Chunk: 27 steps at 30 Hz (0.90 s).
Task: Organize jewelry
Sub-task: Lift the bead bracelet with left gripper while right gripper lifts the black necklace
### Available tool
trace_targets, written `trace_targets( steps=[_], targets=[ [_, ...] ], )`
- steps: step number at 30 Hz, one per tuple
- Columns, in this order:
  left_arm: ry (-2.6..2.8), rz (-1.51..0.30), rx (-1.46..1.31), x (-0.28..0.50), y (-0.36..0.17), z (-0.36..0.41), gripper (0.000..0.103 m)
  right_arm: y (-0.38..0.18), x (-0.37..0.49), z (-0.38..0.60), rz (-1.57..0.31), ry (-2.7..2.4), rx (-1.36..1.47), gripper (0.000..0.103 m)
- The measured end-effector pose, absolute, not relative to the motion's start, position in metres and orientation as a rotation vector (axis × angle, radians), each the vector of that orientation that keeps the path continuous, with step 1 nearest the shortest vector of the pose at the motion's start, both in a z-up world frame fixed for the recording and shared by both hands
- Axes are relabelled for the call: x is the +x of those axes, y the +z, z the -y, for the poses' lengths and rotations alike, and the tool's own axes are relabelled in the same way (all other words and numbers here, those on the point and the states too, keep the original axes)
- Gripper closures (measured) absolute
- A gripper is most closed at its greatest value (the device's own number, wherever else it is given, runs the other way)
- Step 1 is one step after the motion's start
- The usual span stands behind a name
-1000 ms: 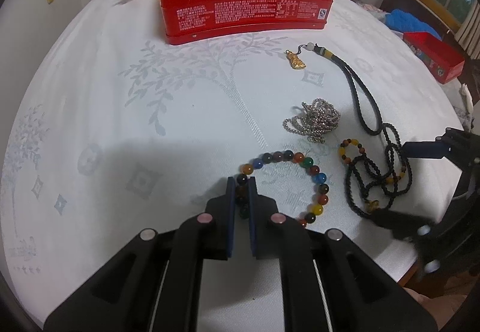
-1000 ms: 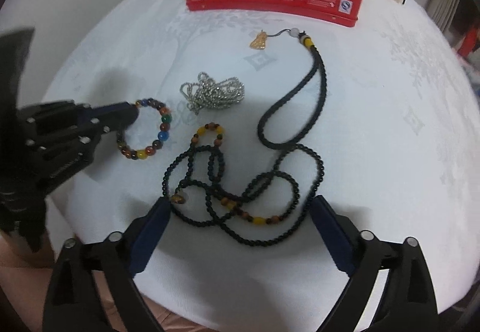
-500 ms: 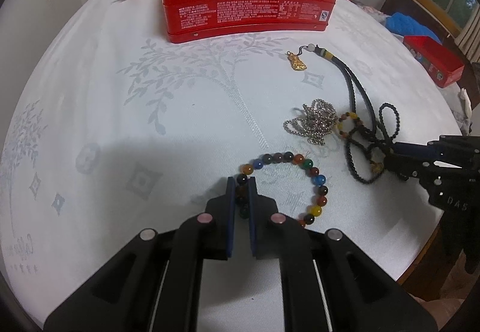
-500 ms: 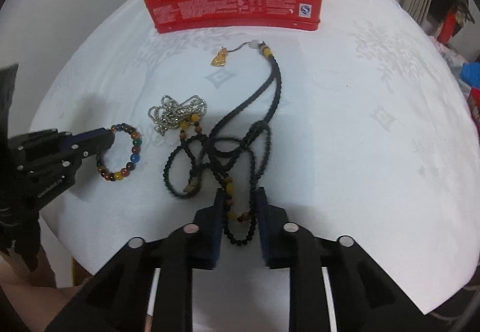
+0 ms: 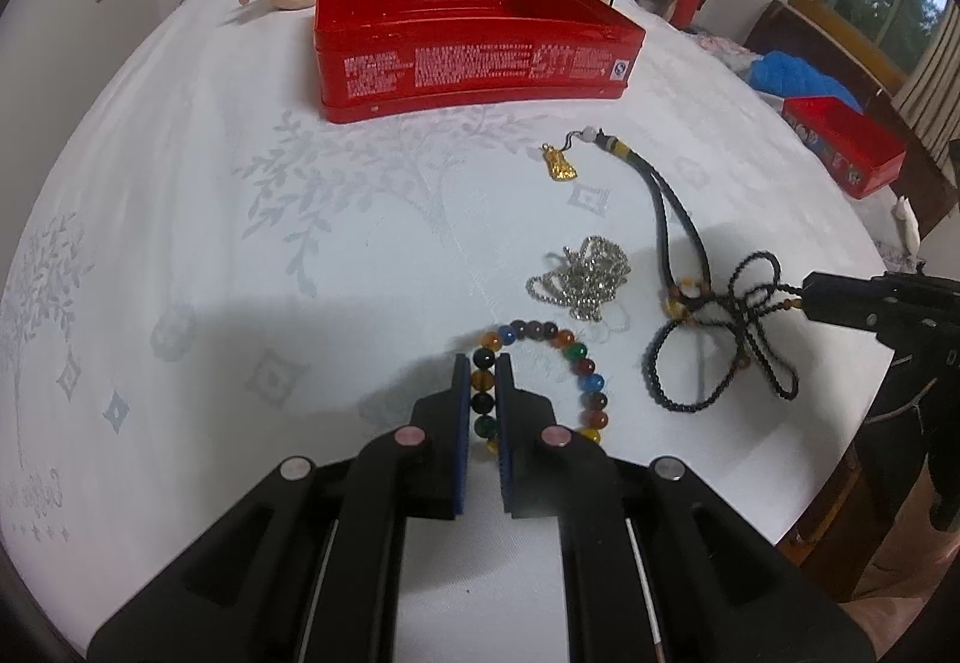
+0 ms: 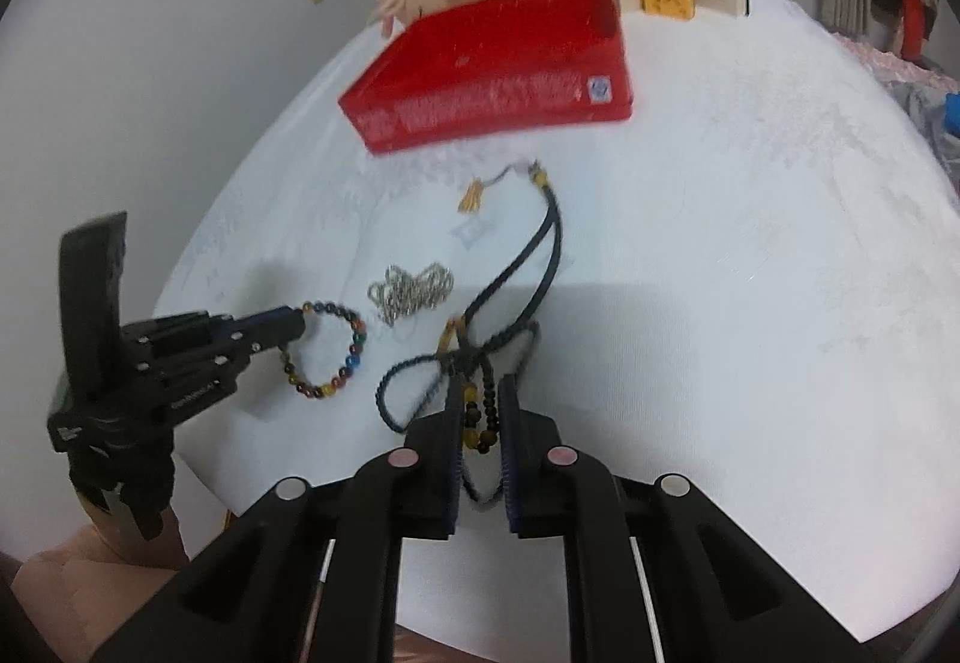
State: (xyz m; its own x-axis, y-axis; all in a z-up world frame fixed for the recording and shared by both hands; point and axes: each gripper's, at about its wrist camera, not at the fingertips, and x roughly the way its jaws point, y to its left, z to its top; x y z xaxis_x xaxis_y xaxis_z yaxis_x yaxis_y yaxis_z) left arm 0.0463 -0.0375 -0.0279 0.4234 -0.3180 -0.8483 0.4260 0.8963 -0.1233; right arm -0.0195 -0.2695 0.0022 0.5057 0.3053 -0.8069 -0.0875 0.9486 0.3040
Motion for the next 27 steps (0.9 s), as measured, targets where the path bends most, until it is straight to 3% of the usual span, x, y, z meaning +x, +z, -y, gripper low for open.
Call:
trace_targets(
  steps=[5, 7, 8, 10, 17, 19, 20, 21, 23, 24, 25, 27],
  targets=[
    [-0.445, -1.073, 0.122, 0.056, -0.04, 0.037, 0.097, -0.015, -0.011, 0.266, -1.093, 0.26, 0.23, 0.092],
    [-0.444, -1.091, 0.119, 0.059, -0.046, 0.036, 0.097, -0.026, -0.009, 0.261, -1.126, 0.287, 0.246, 0.083],
    [-0.446, -1.089, 0.124, 0.06, -0.047, 0.037, 0.097, -0.028, -0.007, 0.258, -1.138, 0.293, 0.239, 0.056],
    [-0.451, -1.084, 0.128, 0.059, -0.046, 0.036, 0.097, -0.031, -0.004, 0.251, -1.134, 0.279, 0.219, 0.025],
    [-0.467, -1.102, 0.112, 0.064, -0.047, 0.036, 0.096, -0.039, 0.009, 0.229, -1.149, 0.23, 0.136, 0.021],
    [-0.469, -1.103, 0.111, 0.065, -0.047, 0.037, 0.096, -0.041, 0.008, 0.219, -1.14, 0.202, 0.055, 0.026],
    [-0.469, -1.104, 0.11, 0.065, -0.048, 0.037, 0.096, -0.041, 0.007, 0.215, -1.13, 0.182, 0.017, 0.039],
    [-0.469, -1.102, 0.112, 0.066, -0.047, 0.038, 0.096, -0.041, 0.007, 0.215, -1.126, 0.165, -0.003, 0.045],
    [-0.467, -1.098, 0.114, 0.064, -0.048, 0.037, 0.097, -0.04, 0.005, 0.217, -1.116, 0.162, -0.013, 0.067],
    [-0.466, -1.092, 0.121, 0.064, -0.047, 0.039, 0.097, -0.04, 0.005, 0.22, -1.115, 0.165, -0.009, 0.071],
    [-0.465, -1.089, 0.123, 0.064, -0.048, 0.04, 0.097, -0.04, 0.004, 0.222, -1.114, 0.179, 0.001, 0.084],
    [-0.463, -1.085, 0.123, 0.063, -0.047, 0.041, 0.097, -0.039, 0.004, 0.225, -1.116, 0.2, 0.022, 0.089]
  ],
)
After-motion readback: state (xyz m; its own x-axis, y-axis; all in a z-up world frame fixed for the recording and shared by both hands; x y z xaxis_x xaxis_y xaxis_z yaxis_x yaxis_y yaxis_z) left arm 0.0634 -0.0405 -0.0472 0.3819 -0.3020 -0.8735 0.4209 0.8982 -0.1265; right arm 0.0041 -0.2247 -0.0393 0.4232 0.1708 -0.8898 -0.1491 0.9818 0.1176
